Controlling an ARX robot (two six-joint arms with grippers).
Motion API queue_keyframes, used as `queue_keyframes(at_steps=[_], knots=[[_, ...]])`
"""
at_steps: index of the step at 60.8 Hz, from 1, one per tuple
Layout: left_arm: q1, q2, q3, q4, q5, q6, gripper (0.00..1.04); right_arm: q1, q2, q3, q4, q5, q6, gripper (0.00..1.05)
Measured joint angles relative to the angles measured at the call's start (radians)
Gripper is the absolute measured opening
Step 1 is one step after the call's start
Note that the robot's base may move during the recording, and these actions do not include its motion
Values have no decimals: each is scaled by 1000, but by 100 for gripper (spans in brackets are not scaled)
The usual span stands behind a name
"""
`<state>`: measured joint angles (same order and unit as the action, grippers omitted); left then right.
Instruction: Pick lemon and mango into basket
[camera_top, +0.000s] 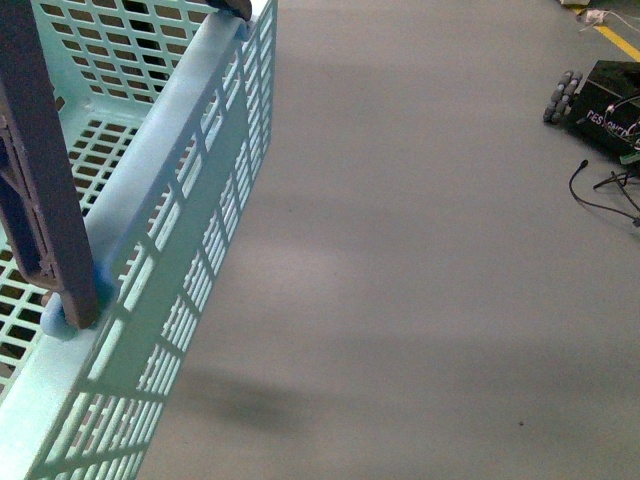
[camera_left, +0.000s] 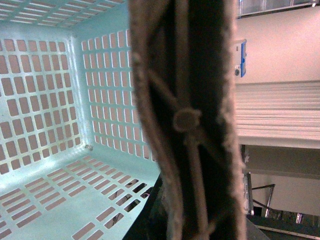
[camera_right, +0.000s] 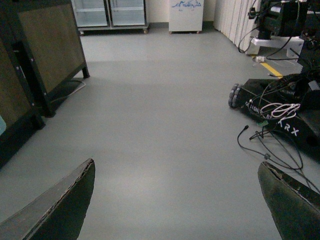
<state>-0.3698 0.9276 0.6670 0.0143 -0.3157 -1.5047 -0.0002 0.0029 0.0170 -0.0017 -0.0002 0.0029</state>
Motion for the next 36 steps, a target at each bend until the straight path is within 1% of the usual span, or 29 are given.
queue_keyframes(at_steps=[36], knots=[[0, 0, 0, 0, 0, 0, 5, 0, 0, 0, 0, 0, 0, 96]])
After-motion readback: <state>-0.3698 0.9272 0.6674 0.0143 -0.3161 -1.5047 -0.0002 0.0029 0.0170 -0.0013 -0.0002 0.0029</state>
